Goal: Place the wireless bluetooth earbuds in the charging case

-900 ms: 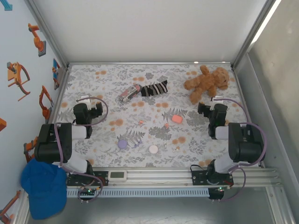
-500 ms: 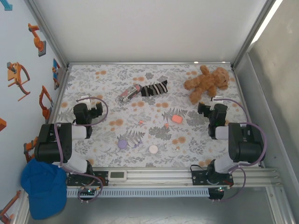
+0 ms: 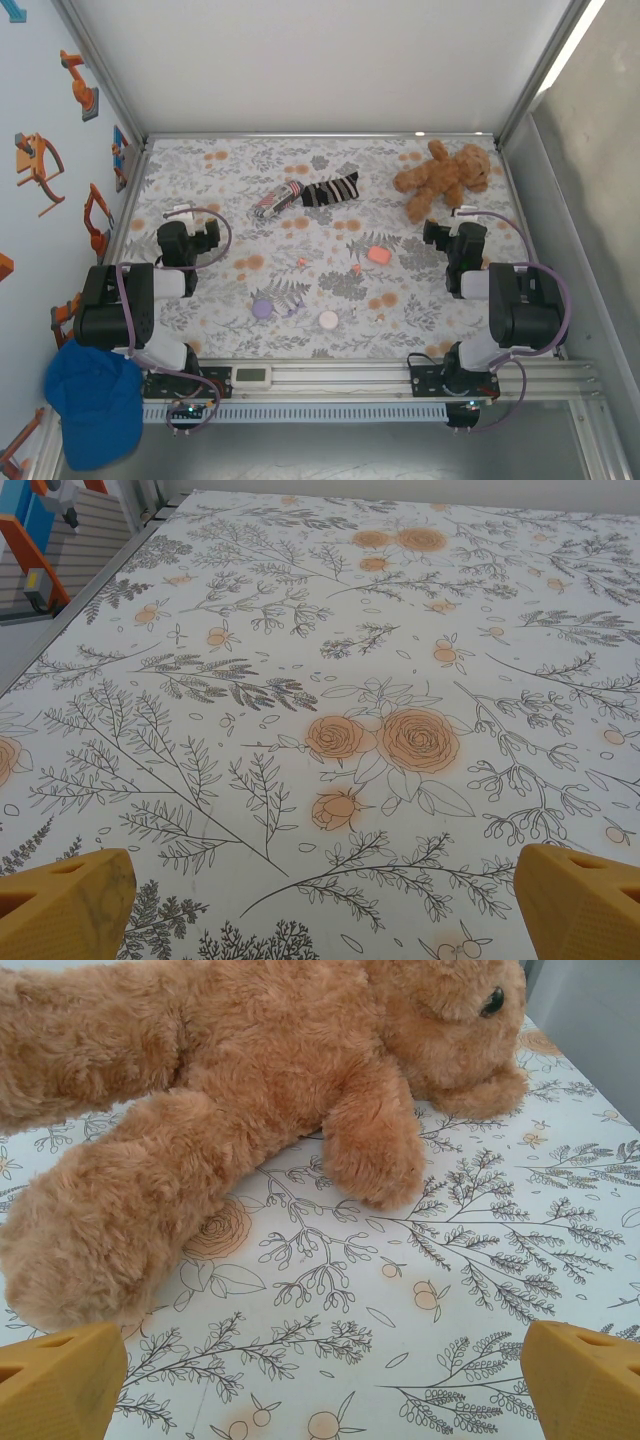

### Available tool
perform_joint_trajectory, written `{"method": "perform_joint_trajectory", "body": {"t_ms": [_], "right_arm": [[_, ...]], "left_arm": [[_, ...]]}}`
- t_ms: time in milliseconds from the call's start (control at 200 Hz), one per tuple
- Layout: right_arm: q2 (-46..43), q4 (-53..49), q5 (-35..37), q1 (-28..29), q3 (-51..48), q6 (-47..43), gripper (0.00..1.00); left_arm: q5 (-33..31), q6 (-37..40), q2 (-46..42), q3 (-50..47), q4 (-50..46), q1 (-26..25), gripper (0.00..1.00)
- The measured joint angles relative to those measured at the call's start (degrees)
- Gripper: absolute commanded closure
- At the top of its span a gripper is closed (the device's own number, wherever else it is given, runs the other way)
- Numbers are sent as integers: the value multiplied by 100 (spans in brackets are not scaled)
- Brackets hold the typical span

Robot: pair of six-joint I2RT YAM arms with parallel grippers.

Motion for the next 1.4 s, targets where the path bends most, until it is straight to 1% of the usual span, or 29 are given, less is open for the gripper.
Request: {"method": "perform_joint_trajectory", "body": {"t_ms": [406,501,646,716,806,916,992,1092,1182,1287,1402], "right_arm": [[-20,-4,-2,0,-2,2,1],[-271,-146,37,2,-46,17,1],[-1165,-743,111,2,-50,68,1],[-1596,-1180,125,4,0,107,1],[-2059,-2031,57,4,249,155,1],[-2573,-3287,-258,4,846,236,1],[-2855,-4094,-592,4,1362,304,1],[-3049,-5062,-1215,4,2068,341,6],[-3038,-5906,-1746,59,2627,291,6],[-2933,-6822,-2133,284,3088,57,6],[-2791,-7556,-2194,643,3303,-254,6]], "left_arm": [[79,2,-76,-42,4,0,4],[83,0,-468,-216,-20,0,4],[24,-9,-1537,-308,-470,-4,4],[7,-72,-2170,-256,-905,-11,4],[-20,-247,-2855,11,-1698,-26,4],[2,-761,-3510,590,-2859,-37,4],[166,-1259,-3847,894,-3534,-37,4],[544,-1941,-4157,1025,-4232,-44,4],[911,-2481,-4280,1019,-4793,-125,4],[1237,-2964,-4347,977,-5206,-450,4],[1449,-3274,-4404,966,-5488,-929,4]]}}
